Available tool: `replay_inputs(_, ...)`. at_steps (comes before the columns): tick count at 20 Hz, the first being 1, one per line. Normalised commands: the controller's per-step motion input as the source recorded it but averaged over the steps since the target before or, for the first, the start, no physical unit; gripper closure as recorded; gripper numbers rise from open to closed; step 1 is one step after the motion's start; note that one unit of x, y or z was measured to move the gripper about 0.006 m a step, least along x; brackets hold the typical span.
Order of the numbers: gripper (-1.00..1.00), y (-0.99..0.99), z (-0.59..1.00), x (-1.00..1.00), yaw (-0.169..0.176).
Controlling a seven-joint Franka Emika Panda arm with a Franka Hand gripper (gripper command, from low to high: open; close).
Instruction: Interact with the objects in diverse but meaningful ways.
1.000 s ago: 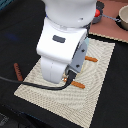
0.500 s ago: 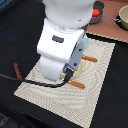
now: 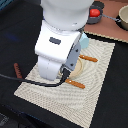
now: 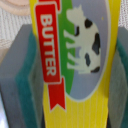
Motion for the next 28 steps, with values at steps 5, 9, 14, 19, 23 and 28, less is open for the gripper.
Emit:
replay_inputs(5,1.00,0.28,0.14,-0.96,0.000)
replay_inputs(9,1.00,0.33,0.27,-1.00,0.000)
replay_inputs(14,1.00,0.25,0.18,-0.86,0.000)
replay_inputs(19,1.00,0.24,0.10,-0.80,0.000)
replay_inputs(23,1.00,0.26,0.02,-0.79,0.000)
replay_inputs(28,1.00,0.25,0.00,-0.73,0.000)
